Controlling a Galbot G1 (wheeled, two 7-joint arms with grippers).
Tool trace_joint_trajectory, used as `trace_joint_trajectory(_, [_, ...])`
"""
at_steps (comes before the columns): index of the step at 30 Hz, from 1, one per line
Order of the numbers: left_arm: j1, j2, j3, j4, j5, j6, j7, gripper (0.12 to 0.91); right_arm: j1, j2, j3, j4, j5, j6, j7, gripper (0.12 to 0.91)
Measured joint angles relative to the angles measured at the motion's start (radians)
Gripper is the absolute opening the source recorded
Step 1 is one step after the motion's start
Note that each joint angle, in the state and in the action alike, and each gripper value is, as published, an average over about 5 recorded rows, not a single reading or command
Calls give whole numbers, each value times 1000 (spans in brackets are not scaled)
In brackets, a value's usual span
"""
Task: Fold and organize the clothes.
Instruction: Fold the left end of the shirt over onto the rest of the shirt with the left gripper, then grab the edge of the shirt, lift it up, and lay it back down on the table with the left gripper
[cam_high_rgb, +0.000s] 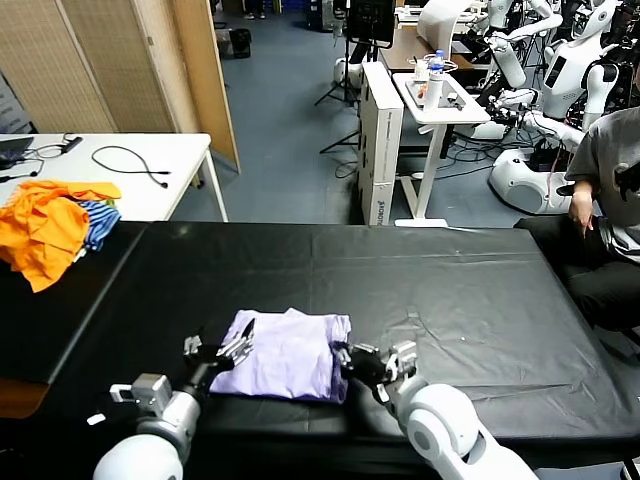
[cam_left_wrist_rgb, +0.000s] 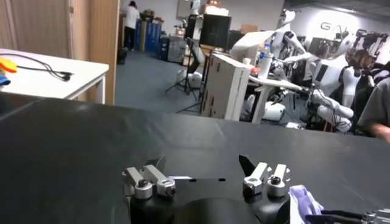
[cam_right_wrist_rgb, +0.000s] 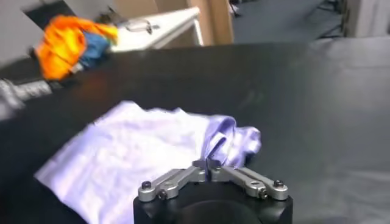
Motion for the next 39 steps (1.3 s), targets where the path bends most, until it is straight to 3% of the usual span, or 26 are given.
trace_joint_trajectory(2, [-3, -1, -5, 8, -1, -5, 2, 907, -7, -3, 9, 1, 0, 2, -8, 153])
trace_joint_trajectory(4, [-4, -3, -10, 16, -3, -13, 11, 907, -12, -2, 22, 5, 3, 6, -16, 216])
trace_joint_trajectory(12, [1, -21, -50, 54, -27, -62, 89, 907, -47, -33, 105, 60, 60, 6, -30, 711])
trace_joint_trajectory(16, [2, -39, -68, 83, -47, -82, 112, 907, -70, -55, 155, 99, 88, 6, -28, 880])
trace_joint_trajectory(33, [-12, -90, -107, 209, -185, -121, 214, 907, -117, -66, 288, 189, 142, 3, -13, 907])
trace_joint_trajectory(39, [-27, -82, -105, 244, -222, -119, 228, 907, -128, -67, 308, 201, 147, 2, -14, 907])
